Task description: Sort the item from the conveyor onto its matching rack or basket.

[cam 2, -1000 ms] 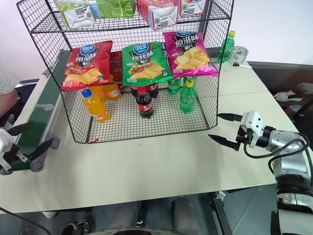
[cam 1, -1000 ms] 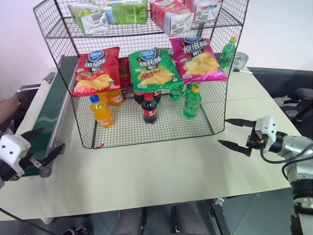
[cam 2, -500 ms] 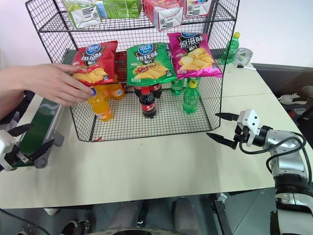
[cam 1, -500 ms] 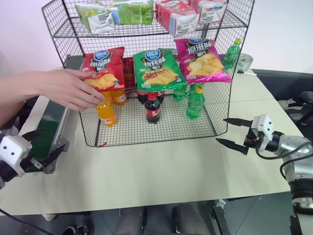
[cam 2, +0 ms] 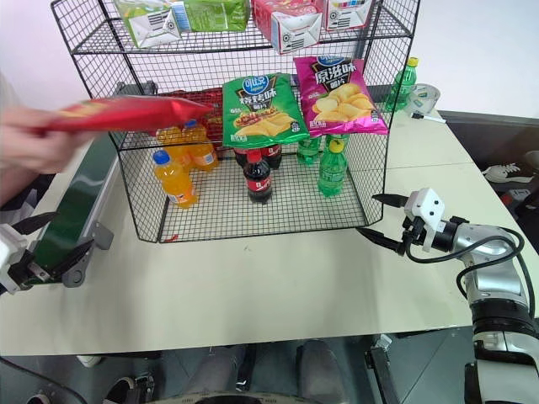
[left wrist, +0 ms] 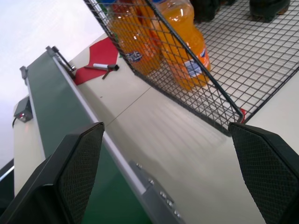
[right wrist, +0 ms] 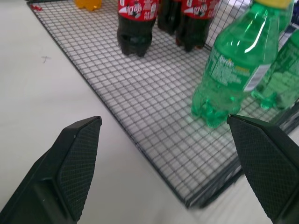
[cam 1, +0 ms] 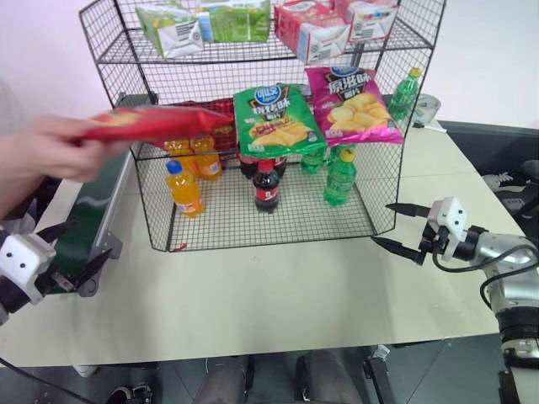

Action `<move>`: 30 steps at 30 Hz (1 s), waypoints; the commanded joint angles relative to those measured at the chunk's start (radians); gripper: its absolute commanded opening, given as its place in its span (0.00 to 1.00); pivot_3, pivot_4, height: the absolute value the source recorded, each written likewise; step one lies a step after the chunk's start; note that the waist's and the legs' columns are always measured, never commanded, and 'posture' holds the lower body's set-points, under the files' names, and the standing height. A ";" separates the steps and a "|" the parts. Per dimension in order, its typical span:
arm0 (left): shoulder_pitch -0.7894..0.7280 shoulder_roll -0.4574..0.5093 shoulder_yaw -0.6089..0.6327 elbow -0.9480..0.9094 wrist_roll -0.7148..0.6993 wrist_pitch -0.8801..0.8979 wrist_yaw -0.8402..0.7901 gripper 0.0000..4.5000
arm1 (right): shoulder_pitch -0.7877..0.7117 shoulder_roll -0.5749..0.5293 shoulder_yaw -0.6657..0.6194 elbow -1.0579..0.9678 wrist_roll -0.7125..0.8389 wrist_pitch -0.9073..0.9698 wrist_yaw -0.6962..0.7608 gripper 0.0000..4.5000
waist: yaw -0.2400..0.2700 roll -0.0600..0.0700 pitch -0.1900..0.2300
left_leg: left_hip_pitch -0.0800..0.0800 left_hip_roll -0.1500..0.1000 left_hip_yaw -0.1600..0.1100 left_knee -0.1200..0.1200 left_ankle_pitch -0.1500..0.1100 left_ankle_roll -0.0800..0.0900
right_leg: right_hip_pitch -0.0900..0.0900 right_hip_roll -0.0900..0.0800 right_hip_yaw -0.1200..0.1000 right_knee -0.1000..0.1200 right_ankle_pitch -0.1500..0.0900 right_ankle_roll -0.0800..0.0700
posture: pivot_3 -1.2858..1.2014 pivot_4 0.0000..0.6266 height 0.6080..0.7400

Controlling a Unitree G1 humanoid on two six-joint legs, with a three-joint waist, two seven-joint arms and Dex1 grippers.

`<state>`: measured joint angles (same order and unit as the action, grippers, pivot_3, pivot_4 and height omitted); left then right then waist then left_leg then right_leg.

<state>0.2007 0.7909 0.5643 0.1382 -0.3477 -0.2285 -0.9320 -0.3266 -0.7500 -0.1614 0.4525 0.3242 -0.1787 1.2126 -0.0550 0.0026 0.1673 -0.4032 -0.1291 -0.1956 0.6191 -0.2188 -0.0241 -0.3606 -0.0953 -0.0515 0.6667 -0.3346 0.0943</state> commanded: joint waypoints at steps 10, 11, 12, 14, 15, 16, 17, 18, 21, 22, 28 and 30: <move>0.009 0.003 0.029 -0.005 -0.007 -0.027 0.012 0.98 | 0.007 0.000 -0.011 -0.119 0.013 0.051 -0.037 1.00 | 0.040 0.001 0.000 | -0.002 0.005 0.018 -0.004 0.000 -0.001 | -0.006 -0.002 0.015 0.000 0.002 -0.002 | 0.52 0.24 1.00; 0.010 0.003 0.030 -0.005 -0.008 -0.027 0.012 0.98 | 0.009 0.000 -0.010 -0.126 0.015 0.055 -0.036 1.00 | 0.041 0.001 0.000 | -0.002 0.005 0.019 -0.004 0.000 -0.001 | -0.007 -0.002 0.016 0.000 0.002 -0.002 | 0.52 0.24 1.00; 0.010 0.003 0.030 -0.006 -0.008 -0.027 0.012 0.98 | 0.010 0.000 -0.010 -0.132 0.016 0.058 -0.035 1.00 | 0.042 0.001 0.000 | -0.002 0.005 0.019 -0.004 0.000 -0.001 | -0.007 -0.002 0.016 0.001 0.002 -0.002 | 0.52 0.24 1.00; 0.010 0.003 0.030 -0.005 -0.006 -0.028 0.016 0.98 | 0.009 -0.001 -0.009 -0.140 0.015 0.069 -0.040 1.00 | 0.042 0.001 0.000 | -0.002 0.006 0.020 -0.004 0.000 -0.001 | -0.008 -0.002 0.018 0.001 0.002 -0.002 | 0.52 0.24 1.00; 0.009 0.003 0.031 -0.003 -0.006 -0.029 0.018 0.98 | 0.008 -0.001 -0.008 -0.142 0.013 0.072 -0.039 1.00 | 0.042 0.001 0.000 | -0.002 0.006 0.021 -0.004 0.000 -0.001 | -0.008 -0.002 0.019 0.001 0.002 -0.002 | 0.52 0.24 1.00; 0.008 0.003 0.031 0.000 -0.005 -0.031 0.021 0.98 | 0.006 -0.001 -0.007 -0.144 0.013 0.071 -0.036 1.00 | 0.042 0.001 0.000 | -0.002 0.006 0.022 -0.004 0.000 -0.001 | -0.008 -0.002 0.019 0.001 0.002 -0.002 | 0.52 0.24 1.00; 0.006 0.004 0.032 0.002 -0.002 -0.036 0.026 0.98 | 0.006 -0.001 -0.006 -0.147 0.013 0.070 -0.033 1.00 | 0.042 0.000 0.000 | -0.003 0.006 0.022 -0.004 0.000 -0.001 | -0.009 -0.002 0.019 0.001 0.002 -0.002 | 0.52 0.24 1.00; 0.003 0.003 0.036 0.005 0.000 -0.040 0.035 0.98 | 0.006 -0.002 -0.003 -0.150 0.012 0.067 -0.027 1.00 | 0.042 0.000 0.000 | -0.003 0.006 0.022 -0.004 0.000 -0.001 | -0.009 -0.002 0.019 0.001 0.002 -0.002 | 0.52 0.24 1.00; -0.001 0.000 0.048 0.013 0.005 -0.045 0.067 0.98 | 0.005 0.003 -0.007 -0.170 0.038 0.067 -0.002 1.00 | 0.042 0.000 0.000 | -0.003 0.006 0.023 -0.004 0.000 0.000 | -0.009 -0.002 0.020 0.001 0.002 -0.002 | 0.52 0.24 1.00; 0.000 -0.001 0.049 0.012 0.006 -0.044 0.075 0.98 | 0.003 0.006 -0.009 -0.173 0.041 0.060 0.002 1.00 | 0.041 0.000 0.000 | -0.003 0.006 0.023 -0.004 0.000 0.000 | -0.010 -0.002 0.020 0.001 0.002 -0.002 | 0.52 0.24 1.00; 0.016 0.000 0.044 0.004 0.019 -0.063 0.093 0.98 | 0.008 0.024 0.000 -0.213 0.060 0.075 0.010 1.00 | 0.041 0.000 0.000 | -0.003 0.006 0.024 -0.004 0.000 0.000 | -0.010 -0.002 0.021 0.002 0.002 -0.002 | 0.52 0.24 1.00; 0.016 0.001 0.043 0.006 0.023 -0.074 0.100 0.98 | 0.014 0.031 0.005 -0.228 0.063 0.079 0.015 1.00 | 0.043 0.000 0.000 | -0.003 0.006 0.024 -0.004 0.000 0.000 | -0.010 -0.002 0.021 0.002 0.002 -0.002 | 0.52 0.24 1.00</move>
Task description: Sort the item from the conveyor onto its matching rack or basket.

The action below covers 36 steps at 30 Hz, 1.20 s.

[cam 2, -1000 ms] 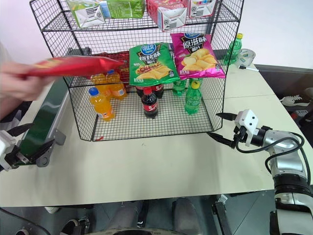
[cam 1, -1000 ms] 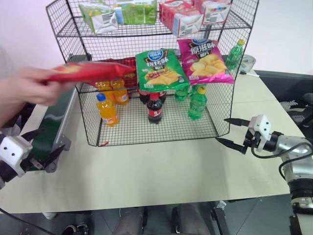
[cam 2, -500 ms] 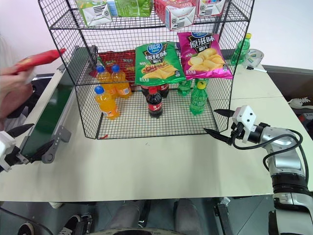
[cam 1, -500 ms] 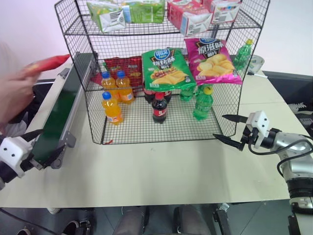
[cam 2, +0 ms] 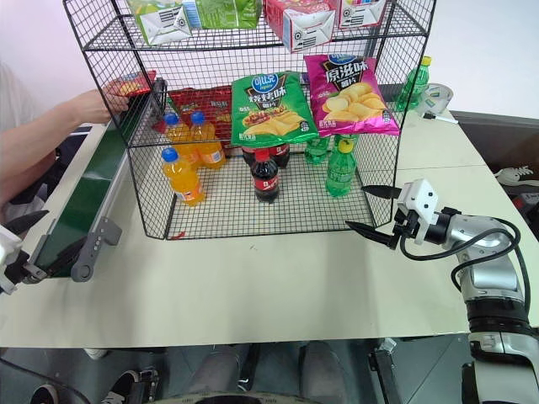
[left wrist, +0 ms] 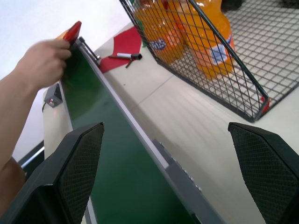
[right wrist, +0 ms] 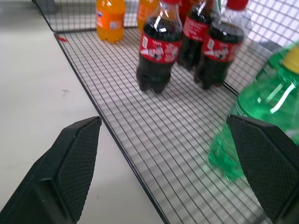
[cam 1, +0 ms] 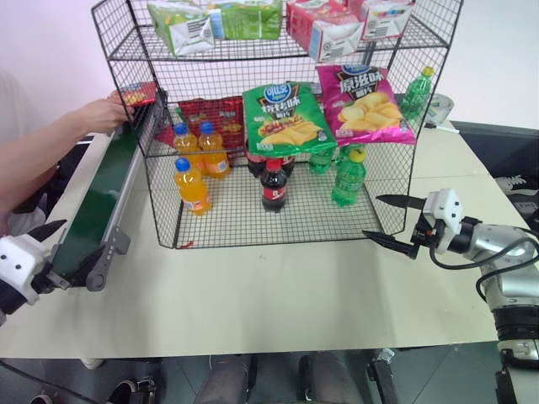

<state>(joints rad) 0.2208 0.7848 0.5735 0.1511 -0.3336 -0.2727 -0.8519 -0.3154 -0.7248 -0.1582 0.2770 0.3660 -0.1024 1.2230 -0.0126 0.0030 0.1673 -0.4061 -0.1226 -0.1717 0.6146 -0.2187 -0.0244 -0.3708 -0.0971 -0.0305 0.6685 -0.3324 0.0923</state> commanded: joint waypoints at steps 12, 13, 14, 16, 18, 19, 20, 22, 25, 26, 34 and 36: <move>0.017 0.010 0.027 0.029 0.073 -0.106 0.060 0.98 | -0.004 0.030 0.014 -0.076 0.059 0.034 0.031 1.00 | 0.000 0.000 0.000 | 0.000 0.000 0.001 0.000 0.000 0.000 | -0.001 0.000 0.000 0.000 0.000 0.000 | 0.52 0.24 1.00; 0.018 0.009 0.027 0.032 0.077 -0.110 0.064 0.98 | -0.004 0.031 0.015 -0.078 0.063 0.037 0.033 1.00 | 0.000 0.000 0.000 | 0.000 0.000 0.001 0.000 0.000 0.000 | -0.001 0.000 0.001 0.000 0.000 0.000 | 0.52 0.24 1.00; 0.018 0.010 0.027 0.037 0.085 -0.118 0.071 0.98 | -0.004 0.031 0.016 -0.078 0.065 0.036 0.037 1.00 | 0.000 0.000 0.000 | 0.000 0.000 0.001 0.000 0.000 0.000 | -0.001 0.000 0.001 0.000 0.000 0.000 | 0.52 0.24 1.00; 0.024 0.012 0.031 0.048 0.115 -0.158 0.092 0.98 | 0.002 0.033 0.018 -0.091 0.092 0.054 0.064 1.00 | 0.000 0.000 0.000 | 0.000 0.000 0.001 0.000 0.000 0.000 | -0.001 0.000 0.001 0.000 0.000 0.000 | 0.52 0.24 1.00; 0.030 0.017 0.034 0.064 0.153 -0.191 0.119 0.98 | 0.030 0.031 0.030 -0.139 0.119 0.070 0.103 1.00 | 0.000 0.000 0.000 | 0.000 0.000 0.001 0.000 0.000 0.000 | -0.001 0.000 0.001 0.000 0.000 0.000 | 0.52 0.24 1.00; 0.033 0.024 0.037 0.077 0.187 -0.214 0.145 0.98 | 0.054 0.028 0.041 -0.179 0.135 0.091 0.121 1.00 | 0.001 0.000 0.000 | 0.000 0.000 0.001 0.000 0.000 0.000 | -0.001 0.000 0.001 0.000 0.000 0.000 | 0.52 0.24 1.00; 0.037 0.032 0.043 0.092 0.230 -0.247 0.178 0.98 | 0.080 0.032 0.054 -0.235 0.156 0.117 0.125 1.00 | 0.001 0.000 0.000 | 0.000 0.000 0.001 0.000 0.000 0.000 | -0.001 0.000 0.001 0.000 0.000 0.000 | 0.52 0.24 1.00; 0.046 0.038 0.053 0.111 0.271 -0.299 0.220 0.98 | 0.114 0.046 0.076 -0.320 0.178 0.155 0.116 1.00 | 0.001 0.000 0.000 | -0.001 0.001 0.001 -0.001 0.000 0.000 | -0.001 0.000 0.001 0.000 0.000 0.000 | 0.52 0.24 1.00; 0.099 0.065 0.080 0.129 0.433 -0.458 0.320 0.98 | 0.118 0.073 0.098 -0.366 0.176 0.175 0.083 1.00 | -0.002 -0.001 -0.001 | -0.001 0.001 0.001 -0.001 0.000 0.001 | -0.002 0.000 0.001 0.000 0.000 0.000 | 0.52 0.24 1.00; 0.129 0.076 0.091 0.134 0.499 -0.534 0.352 0.98 | 0.117 0.081 0.105 -0.372 0.174 0.180 0.074 1.00 | -0.002 -0.004 -0.001 | -0.001 0.001 0.001 -0.001 -0.001 0.001 | -0.002 0.000 0.002 0.000 0.001 -0.001 | 0.52 0.24 1.00; 0.244 0.088 0.141 0.216 0.726 -0.698 0.612 0.98 | 0.091 0.110 0.134 -0.362 0.158 0.183 0.048 1.00 | 0.009 -0.005 -0.002 | -0.001 0.001 0.003 -0.001 -0.001 0.002 | -0.002 0.001 0.003 -0.002 0.001 -0.001 | 0.52 0.24 1.00; 0.246 0.097 0.131 0.226 0.728 -0.702 0.641 0.98 | 0.084 0.109 0.135 -0.352 0.155 0.181 0.048 1.00 | 0.011 -0.005 -0.002 | -0.001 0.001 0.003 -0.001 -0.001 0.002 | -0.003 0.001 0.003 -0.002 0.001 0.000 | 0.52 0.24 1.00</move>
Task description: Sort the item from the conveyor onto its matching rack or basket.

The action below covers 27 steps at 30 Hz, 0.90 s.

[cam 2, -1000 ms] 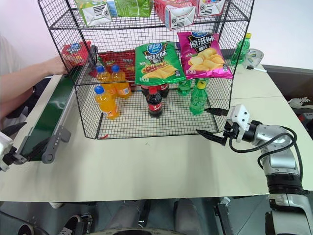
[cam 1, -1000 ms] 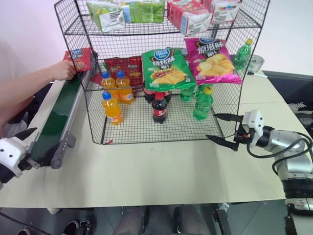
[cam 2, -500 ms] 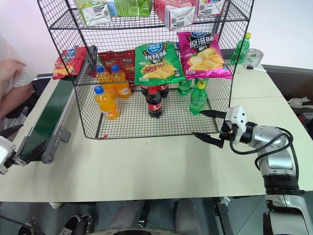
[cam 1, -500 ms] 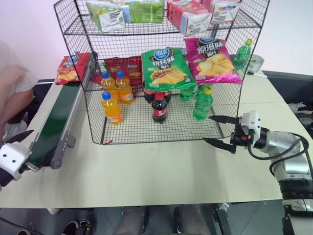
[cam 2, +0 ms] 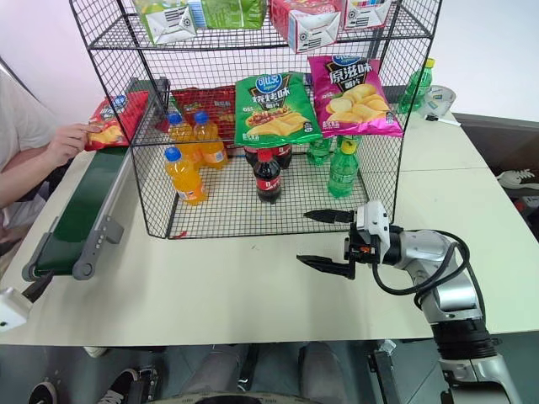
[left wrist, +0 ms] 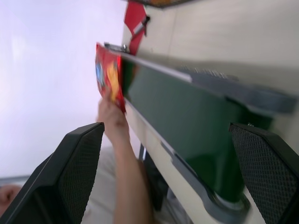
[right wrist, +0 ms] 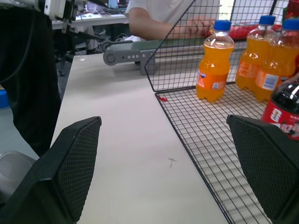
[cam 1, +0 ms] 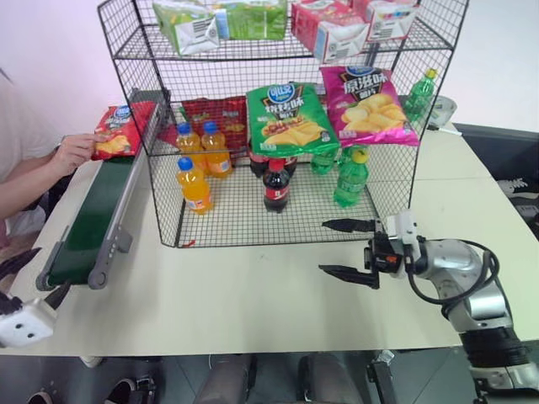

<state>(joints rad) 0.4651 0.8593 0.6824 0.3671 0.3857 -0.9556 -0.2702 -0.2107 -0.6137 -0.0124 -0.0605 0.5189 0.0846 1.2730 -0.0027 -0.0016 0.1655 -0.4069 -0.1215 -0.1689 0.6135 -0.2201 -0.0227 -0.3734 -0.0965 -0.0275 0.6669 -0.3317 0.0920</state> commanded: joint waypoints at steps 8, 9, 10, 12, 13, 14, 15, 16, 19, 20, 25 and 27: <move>-0.002 0.071 0.027 0.018 0.143 -0.023 0.209 0.98 | -0.037 -0.005 -0.008 -0.006 -0.003 -0.001 0.000 1.00 | 0.010 0.000 0.000 | 0.000 0.000 0.000 0.000 0.000 0.000 | 0.000 0.000 0.000 0.000 0.000 0.001 | 0.52 0.24 1.00; 0.000 0.078 0.031 0.027 0.164 -0.013 0.238 0.98 | -0.036 -0.006 -0.009 -0.006 -0.004 -0.002 -0.001 1.00 | 0.009 0.000 0.000 | 0.000 0.000 0.000 0.000 0.000 0.000 | 0.000 0.000 0.000 0.000 0.000 0.001 | 0.52 0.24 1.00; 0.003 0.084 0.031 0.037 0.177 -0.006 0.260 0.98 | -0.035 -0.006 -0.009 -0.008 -0.004 -0.001 -0.003 1.00 | 0.009 0.000 0.000 | 0.000 0.000 0.000 0.000 0.000 0.000 | 0.000 0.000 0.000 0.000 0.000 0.001 | 0.52 0.24 1.00; 0.017 0.097 0.022 0.059 0.197 -0.005 0.297 0.98 | -0.030 -0.007 -0.010 -0.013 -0.005 0.000 -0.006 1.00 | 0.008 0.000 0.000 | 0.000 0.000 0.000 0.000 0.000 0.000 | 0.000 0.000 0.000 0.000 0.000 0.001 | 0.52 0.24 1.00; 0.029 0.103 0.014 0.071 0.207 -0.015 0.313 0.98 | -0.028 -0.008 -0.010 -0.015 -0.005 0.001 -0.008 1.00 | 0.007 0.000 0.000 | 0.000 0.000 0.000 0.000 0.000 0.000 | 0.000 0.000 0.000 0.000 0.000 0.001 | 0.52 0.24 1.00; 0.042 0.109 0.005 0.080 0.224 -0.023 0.334 0.98 | -0.027 -0.008 -0.010 -0.016 -0.005 0.001 -0.009 1.00 | 0.007 0.000 0.000 | 0.000 0.000 0.000 0.000 0.000 0.000 | 0.000 0.000 0.000 0.000 0.000 0.001 | 0.52 0.24 1.00; 0.056 0.114 -0.007 0.093 0.238 -0.030 0.350 0.98 | -0.026 -0.008 -0.009 -0.017 -0.005 0.001 -0.010 1.00 | 0.006 0.000 0.000 | 0.000 0.000 0.000 0.000 0.000 0.000 | 0.000 0.000 0.000 0.000 0.000 0.001 | 0.52 0.24 1.00; 0.066 0.120 -0.017 0.102 0.248 -0.034 0.365 0.98 | -0.026 -0.008 -0.009 -0.017 -0.005 0.001 -0.011 1.00 | 0.007 0.000 0.000 | 0.000 0.000 0.000 0.000 0.000 0.000 | 0.000 0.000 0.000 0.000 0.000 0.001 | 0.52 0.24 1.00; 0.086 0.137 -0.049 0.156 0.283 -0.023 0.431 0.98 | -0.028 -0.005 -0.006 -0.016 -0.010 -0.003 -0.016 1.00 | 0.008 0.000 0.000 | 0.000 0.000 0.001 0.000 0.000 0.000 | 0.000 0.000 0.000 0.001 0.001 0.001 | 0.52 0.24 1.00; 0.087 0.144 -0.063 0.173 0.289 -0.022 0.450 0.98 | -0.029 -0.004 -0.005 -0.015 -0.012 -0.004 -0.018 1.00 | 0.008 0.000 0.000 | 0.000 0.000 0.001 0.000 0.000 0.000 | 0.000 0.000 0.000 0.001 0.001 0.001 | 0.52 0.24 1.00; 0.079 0.175 -0.118 0.202 0.304 -0.023 0.524 0.98 | -0.036 0.002 0.000 -0.009 -0.021 -0.008 -0.020 1.00 | 0.011 -0.001 0.000 | 0.000 0.000 0.001 0.000 0.000 0.000 | 0.000 0.000 0.000 0.001 0.001 0.001 | 0.52 0.24 1.00; 0.080 0.186 -0.135 0.206 0.307 -0.017 0.547 0.98 | -0.041 0.003 0.000 -0.004 -0.024 -0.011 -0.019 1.00 | 0.011 -0.001 0.000 | 0.000 0.000 0.001 0.000 0.000 0.000 | 0.000 0.000 0.000 0.001 0.001 0.001 | 0.52 0.24 1.00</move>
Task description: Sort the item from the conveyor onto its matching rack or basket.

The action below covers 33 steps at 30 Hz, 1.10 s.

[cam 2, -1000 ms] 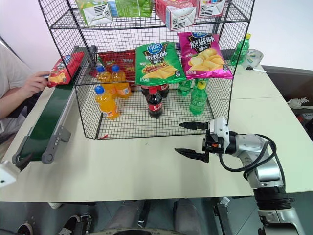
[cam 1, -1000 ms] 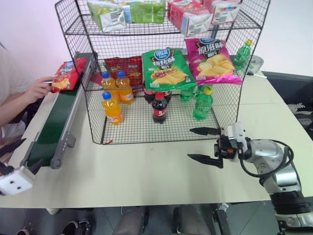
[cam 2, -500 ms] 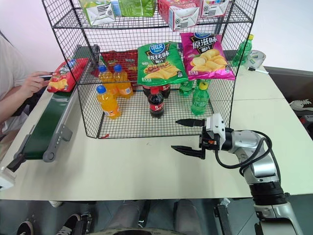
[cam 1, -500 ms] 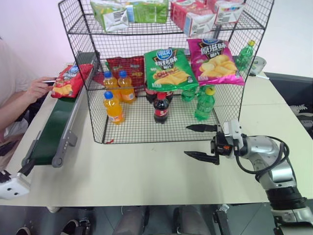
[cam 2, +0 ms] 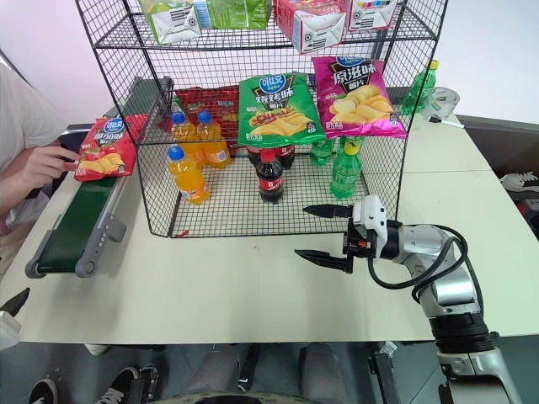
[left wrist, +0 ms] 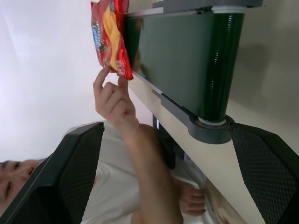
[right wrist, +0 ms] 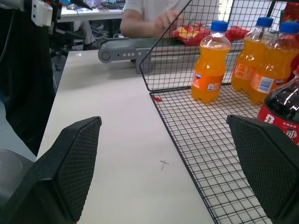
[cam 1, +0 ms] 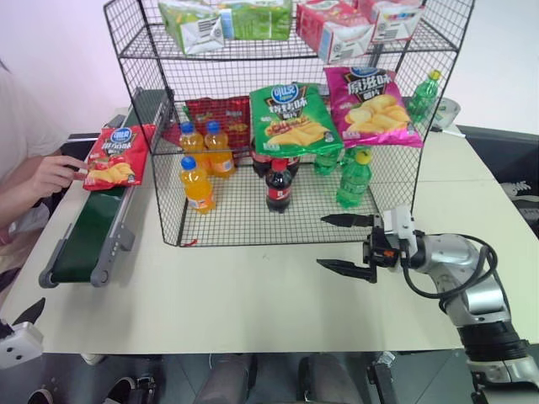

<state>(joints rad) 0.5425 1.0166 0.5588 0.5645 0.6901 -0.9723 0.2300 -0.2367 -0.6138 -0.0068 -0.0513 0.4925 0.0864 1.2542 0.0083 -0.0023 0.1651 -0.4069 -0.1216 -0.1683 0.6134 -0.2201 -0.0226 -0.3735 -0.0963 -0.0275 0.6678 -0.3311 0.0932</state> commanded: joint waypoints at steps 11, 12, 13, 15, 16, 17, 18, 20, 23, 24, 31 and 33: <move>0.014 0.067 -0.081 0.032 0.023 0.031 0.149 0.98 | -0.013 0.002 -0.007 -0.015 -0.005 -0.014 -0.002 1.00 | -0.005 0.000 0.000 | 0.000 0.000 0.000 0.000 0.000 0.000 | 0.000 0.000 0.000 0.001 0.000 0.000 | 0.52 0.24 1.00; 0.012 0.070 -0.089 0.034 0.023 0.033 0.154 0.98 | -0.014 0.002 -0.007 -0.014 -0.005 -0.013 -0.002 1.00 | -0.005 0.000 0.000 | 0.000 0.000 0.000 0.000 0.000 0.000 | 0.000 0.000 0.000 0.001 0.000 0.000 | 0.52 0.24 1.00; 0.010 0.072 -0.098 0.036 0.024 0.033 0.158 0.98 | -0.016 0.002 -0.006 -0.014 -0.006 -0.013 -0.003 1.00 | -0.004 0.000 0.000 | 0.000 0.000 0.000 0.000 0.000 0.000 | 0.000 0.000 0.000 0.001 0.000 0.000 | 0.52 0.24 1.00; 0.005 0.076 -0.118 0.041 0.031 0.040 0.171 0.98 | -0.019 0.001 -0.006 -0.014 -0.008 -0.012 -0.004 1.00 | -0.004 0.000 0.000 | 0.000 0.000 0.000 0.000 0.000 0.000 | 0.000 0.000 0.000 0.001 0.000 0.000 | 0.52 0.24 1.00; 0.004 0.079 -0.126 0.044 0.029 0.041 0.176 0.98 | -0.020 0.002 -0.005 -0.014 -0.009 -0.013 -0.005 1.00 | -0.004 0.000 0.000 | 0.000 0.000 0.000 0.000 0.000 0.000 | 0.000 0.000 0.000 0.001 0.000 0.000 | 0.52 0.24 1.00; 0.002 0.081 -0.133 0.047 0.028 0.043 0.180 0.98 | -0.020 0.002 -0.005 -0.012 -0.010 -0.013 -0.005 1.00 | -0.004 0.000 0.000 | 0.000 0.000 0.000 0.000 0.000 0.000 | 0.000 0.000 0.000 0.001 0.000 0.000 | 0.52 0.24 1.00; 0.001 0.084 -0.139 0.049 0.027 0.045 0.184 0.98 | -0.020 0.001 -0.005 -0.011 -0.012 -0.015 -0.004 1.00 | -0.004 0.000 0.000 | 0.000 0.000 0.000 0.000 0.000 0.000 | 0.000 0.000 0.000 0.001 0.000 0.000 | 0.52 0.24 1.00; -0.008 0.089 -0.155 0.056 0.022 0.050 0.192 0.98 | -0.020 0.002 -0.004 -0.010 -0.014 -0.017 -0.003 1.00 | -0.004 0.000 0.000 | 0.000 0.000 0.000 0.000 0.000 0.000 | 0.000 0.000 0.000 0.002 0.000 0.000 | 0.52 0.24 1.00; -0.024 0.095 -0.178 0.057 0.028 0.064 0.202 0.98 | -0.019 0.002 -0.004 -0.009 -0.014 -0.017 0.000 1.00 | -0.004 0.000 0.000 | 0.000 0.000 0.000 0.000 0.000 0.000 | 0.000 0.000 0.000 0.002 0.000 0.000 | 0.52 0.24 1.00; -0.033 0.096 -0.189 0.060 0.029 0.068 0.205 0.98 | -0.019 0.003 -0.004 -0.009 -0.014 -0.017 0.000 1.00 | -0.004 0.000 0.000 | 0.000 0.000 0.000 0.000 0.000 0.000 | 0.000 0.000 0.000 0.002 0.000 0.000 | 0.52 0.24 1.00; -0.081 0.095 -0.254 0.070 0.025 0.097 0.228 0.98 | -0.022 0.004 -0.004 -0.005 -0.016 -0.022 0.001 1.00 | -0.007 -0.001 -0.001 | 0.001 0.000 0.000 0.000 0.000 0.000 | 0.000 0.000 0.000 0.003 0.000 0.000 | 0.52 0.24 1.00; -0.088 0.097 -0.267 0.068 0.022 0.108 0.232 0.98 | -0.020 0.002 -0.006 -0.003 -0.017 -0.024 0.002 1.00 | -0.009 -0.001 -0.001 | 0.001 0.000 0.000 0.000 0.000 0.000 | 0.000 0.000 0.000 0.003 0.000 0.000 | 0.52 0.24 1.00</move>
<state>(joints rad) 0.4556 1.0998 0.2878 0.6292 0.7201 -0.8750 0.4419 -0.2436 -0.6111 -0.0053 -0.0423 0.4743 0.0807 1.2547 -0.0009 -0.0034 0.1644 -0.4062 -0.1217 -0.1678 0.6137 -0.2200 -0.0227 -0.3735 -0.0961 -0.0273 0.6712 -0.3308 0.0937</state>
